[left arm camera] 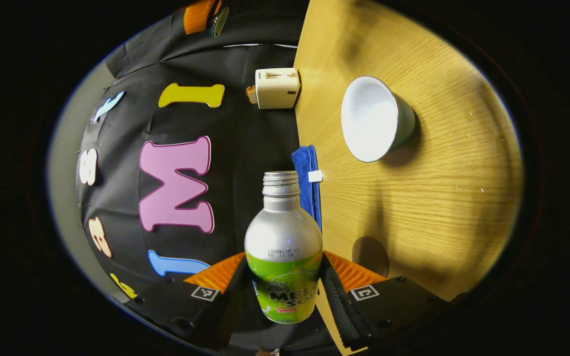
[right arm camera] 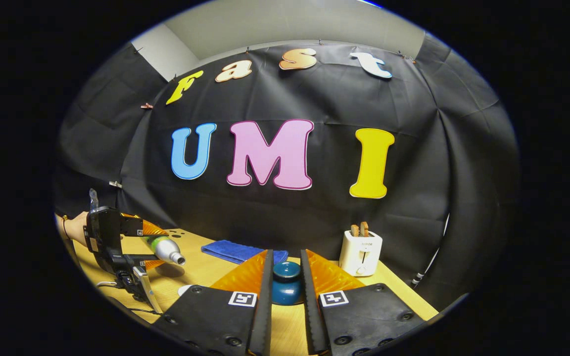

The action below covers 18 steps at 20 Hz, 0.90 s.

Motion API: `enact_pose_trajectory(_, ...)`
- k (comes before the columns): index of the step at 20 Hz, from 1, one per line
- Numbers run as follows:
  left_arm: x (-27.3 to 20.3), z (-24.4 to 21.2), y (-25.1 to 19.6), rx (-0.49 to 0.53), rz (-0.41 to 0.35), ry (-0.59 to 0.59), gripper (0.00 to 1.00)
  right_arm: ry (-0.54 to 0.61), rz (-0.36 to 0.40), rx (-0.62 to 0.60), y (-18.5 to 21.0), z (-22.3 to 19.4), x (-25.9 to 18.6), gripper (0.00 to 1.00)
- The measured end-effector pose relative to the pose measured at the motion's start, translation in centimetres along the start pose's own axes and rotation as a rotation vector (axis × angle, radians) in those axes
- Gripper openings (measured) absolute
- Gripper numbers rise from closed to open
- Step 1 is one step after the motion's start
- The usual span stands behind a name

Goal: Open the teacup lid with one hand, grasp the water bottle and pour water into the teacup with the other hand; after pouring, place the water bottle on the coaster and then close the teacup lid.

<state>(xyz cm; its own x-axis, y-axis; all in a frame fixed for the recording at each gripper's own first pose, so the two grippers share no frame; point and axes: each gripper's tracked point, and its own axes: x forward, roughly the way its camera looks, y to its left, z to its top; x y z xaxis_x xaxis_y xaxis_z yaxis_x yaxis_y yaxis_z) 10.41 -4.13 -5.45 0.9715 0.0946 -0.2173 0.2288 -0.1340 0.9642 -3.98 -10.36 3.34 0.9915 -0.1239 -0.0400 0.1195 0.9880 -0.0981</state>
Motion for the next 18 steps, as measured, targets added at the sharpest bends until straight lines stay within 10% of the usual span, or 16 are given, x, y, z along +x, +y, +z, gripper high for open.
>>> enact_pose_trajectory(18, 0.5, 1.4, 1.6, 0.222, 0.032, -0.023, 0.82, -0.015, -0.002, 0.011, -0.5, 0.7, -0.3, 0.31)
